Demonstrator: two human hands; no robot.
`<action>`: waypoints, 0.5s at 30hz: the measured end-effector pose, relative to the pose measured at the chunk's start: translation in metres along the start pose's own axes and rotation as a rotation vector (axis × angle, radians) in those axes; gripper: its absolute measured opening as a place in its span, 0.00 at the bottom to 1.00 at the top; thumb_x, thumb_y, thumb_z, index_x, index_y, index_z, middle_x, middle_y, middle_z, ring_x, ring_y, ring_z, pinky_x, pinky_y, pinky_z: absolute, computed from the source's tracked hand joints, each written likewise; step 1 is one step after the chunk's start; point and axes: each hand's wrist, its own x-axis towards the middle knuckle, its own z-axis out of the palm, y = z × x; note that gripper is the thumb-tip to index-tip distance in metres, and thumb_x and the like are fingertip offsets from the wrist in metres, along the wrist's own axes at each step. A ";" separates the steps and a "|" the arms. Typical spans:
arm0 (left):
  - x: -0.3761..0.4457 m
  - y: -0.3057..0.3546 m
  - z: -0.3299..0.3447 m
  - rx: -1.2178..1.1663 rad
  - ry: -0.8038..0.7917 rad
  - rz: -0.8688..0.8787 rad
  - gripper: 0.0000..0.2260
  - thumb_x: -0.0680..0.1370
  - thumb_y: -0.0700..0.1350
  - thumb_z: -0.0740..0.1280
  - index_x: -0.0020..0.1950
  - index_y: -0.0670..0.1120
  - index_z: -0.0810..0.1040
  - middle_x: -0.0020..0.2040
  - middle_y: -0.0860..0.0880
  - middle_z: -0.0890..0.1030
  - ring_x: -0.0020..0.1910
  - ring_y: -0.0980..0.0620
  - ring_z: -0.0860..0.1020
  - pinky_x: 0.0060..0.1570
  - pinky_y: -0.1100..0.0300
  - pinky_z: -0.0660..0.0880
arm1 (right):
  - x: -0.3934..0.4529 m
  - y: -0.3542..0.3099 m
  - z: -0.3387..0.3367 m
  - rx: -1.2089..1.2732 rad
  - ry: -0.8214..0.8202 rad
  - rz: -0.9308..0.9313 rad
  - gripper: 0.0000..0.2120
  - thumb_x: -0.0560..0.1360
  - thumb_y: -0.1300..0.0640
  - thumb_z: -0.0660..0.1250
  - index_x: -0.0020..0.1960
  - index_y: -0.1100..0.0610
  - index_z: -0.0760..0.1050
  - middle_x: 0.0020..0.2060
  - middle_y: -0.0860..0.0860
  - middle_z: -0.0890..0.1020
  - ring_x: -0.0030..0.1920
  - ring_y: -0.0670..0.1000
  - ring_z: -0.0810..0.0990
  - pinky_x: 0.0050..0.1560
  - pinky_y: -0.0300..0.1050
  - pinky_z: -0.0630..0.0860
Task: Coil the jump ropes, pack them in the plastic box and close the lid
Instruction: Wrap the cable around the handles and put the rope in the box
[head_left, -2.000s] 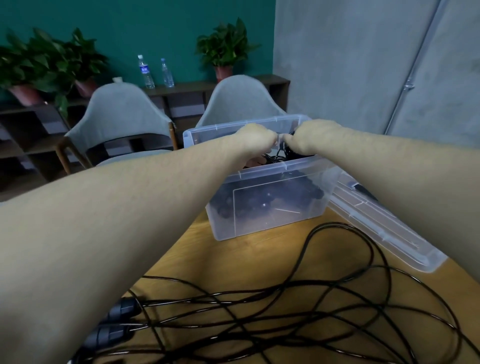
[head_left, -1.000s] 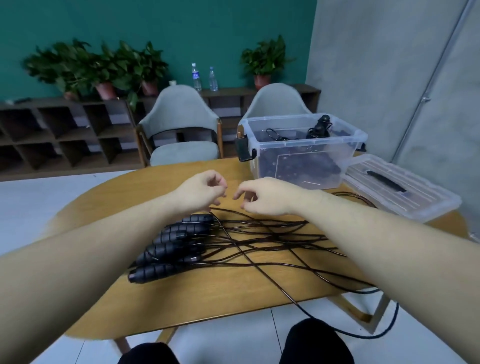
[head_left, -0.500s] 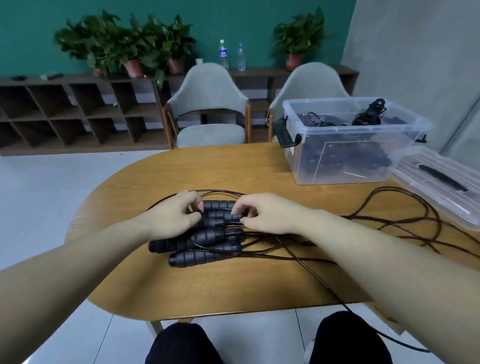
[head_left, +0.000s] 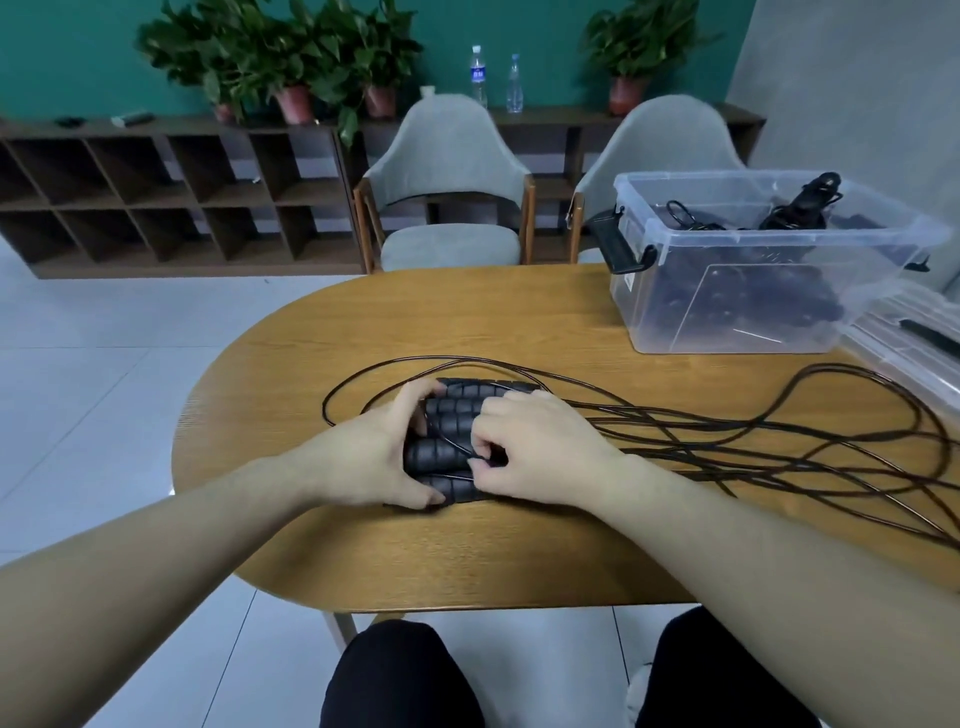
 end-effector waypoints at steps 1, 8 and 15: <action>-0.001 -0.001 0.003 0.037 0.033 0.016 0.49 0.66 0.54 0.81 0.76 0.58 0.50 0.59 0.60 0.70 0.49 0.64 0.76 0.46 0.74 0.69 | -0.001 0.001 -0.001 0.033 -0.014 0.005 0.09 0.76 0.44 0.64 0.39 0.46 0.71 0.36 0.41 0.73 0.41 0.44 0.70 0.49 0.48 0.74; 0.002 -0.002 0.026 0.272 0.336 0.240 0.53 0.62 0.63 0.79 0.77 0.54 0.52 0.67 0.49 0.68 0.62 0.47 0.74 0.60 0.51 0.72 | -0.012 0.012 -0.018 0.443 0.085 0.332 0.09 0.81 0.43 0.61 0.45 0.45 0.72 0.33 0.47 0.82 0.34 0.46 0.79 0.40 0.52 0.79; 0.006 0.005 0.044 0.485 0.406 0.267 0.48 0.65 0.67 0.76 0.76 0.56 0.55 0.70 0.47 0.70 0.64 0.45 0.75 0.59 0.46 0.72 | -0.026 0.037 -0.035 0.546 0.270 0.604 0.11 0.84 0.48 0.56 0.46 0.51 0.68 0.27 0.51 0.79 0.25 0.46 0.78 0.34 0.50 0.79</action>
